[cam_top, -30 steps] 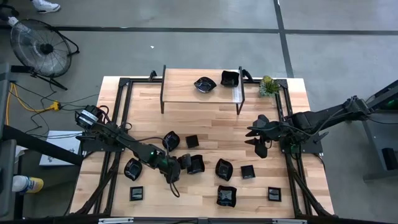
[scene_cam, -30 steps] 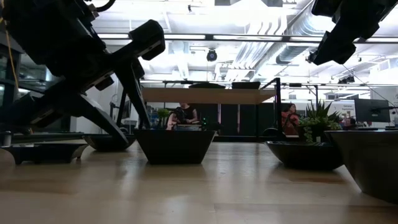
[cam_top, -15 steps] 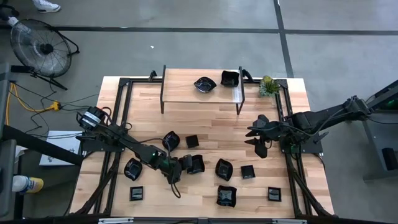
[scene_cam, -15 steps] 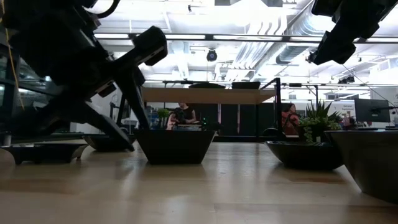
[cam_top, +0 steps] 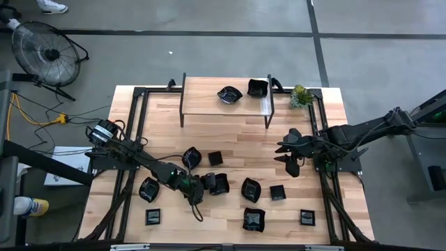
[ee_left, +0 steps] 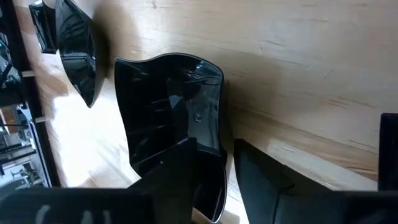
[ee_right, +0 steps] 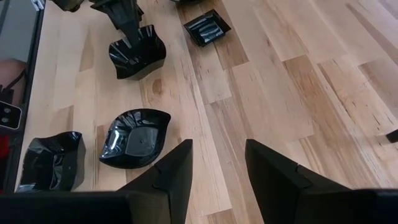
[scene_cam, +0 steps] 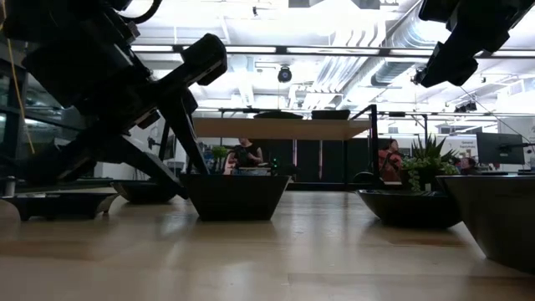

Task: Pick & Place Mini shaped plates
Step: Stack the distorted square plate on top of the other distorted square plates on the shelf

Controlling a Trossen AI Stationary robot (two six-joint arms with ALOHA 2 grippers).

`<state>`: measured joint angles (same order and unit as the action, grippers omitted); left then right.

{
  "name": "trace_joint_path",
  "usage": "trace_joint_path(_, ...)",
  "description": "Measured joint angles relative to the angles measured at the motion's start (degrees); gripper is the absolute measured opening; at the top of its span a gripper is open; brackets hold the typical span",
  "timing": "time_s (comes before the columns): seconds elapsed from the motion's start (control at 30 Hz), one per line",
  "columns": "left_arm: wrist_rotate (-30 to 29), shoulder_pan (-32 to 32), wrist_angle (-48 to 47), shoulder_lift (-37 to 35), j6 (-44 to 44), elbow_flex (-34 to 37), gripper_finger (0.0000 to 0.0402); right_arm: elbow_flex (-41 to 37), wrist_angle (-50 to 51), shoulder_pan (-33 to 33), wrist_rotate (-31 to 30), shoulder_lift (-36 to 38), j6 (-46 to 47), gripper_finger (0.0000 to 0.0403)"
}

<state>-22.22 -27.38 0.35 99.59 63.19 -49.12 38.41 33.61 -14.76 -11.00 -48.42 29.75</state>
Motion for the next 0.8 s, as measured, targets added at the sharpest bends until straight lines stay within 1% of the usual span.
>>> trace_joint_path(0.2,0.00,0.00,-0.03,0.00,-0.40,0.00,0.0048,0.00,0.00,0.00,0.00,0.00,-0.12,0.0142)
trace_joint_path(0.37,-1.14,-0.02,-0.04,0.00,-0.42,0.00,0.0007,0.00,-0.01,0.00,0.00,0.00,-0.16,0.0142)
trace_joint_path(0.63,-1.49,-0.02,-0.43,0.00,-0.43,-0.23,0.0002,0.00,-0.31,-0.01,0.02,0.00,1.24,0.0142)
trace_joint_path(0.7,-3.07,-0.13,-1.38,0.00,-0.43,-1.43,0.0002,0.00,-1.37,0.00,-0.14,0.00,3.35,0.0142)
trace_joint_path(0.8,-7.68,-0.52,-2.13,0.00,0.57,-4.00,0.0001,0.00,-3.01,-0.02,-2.57,0.00,7.35,0.0142)
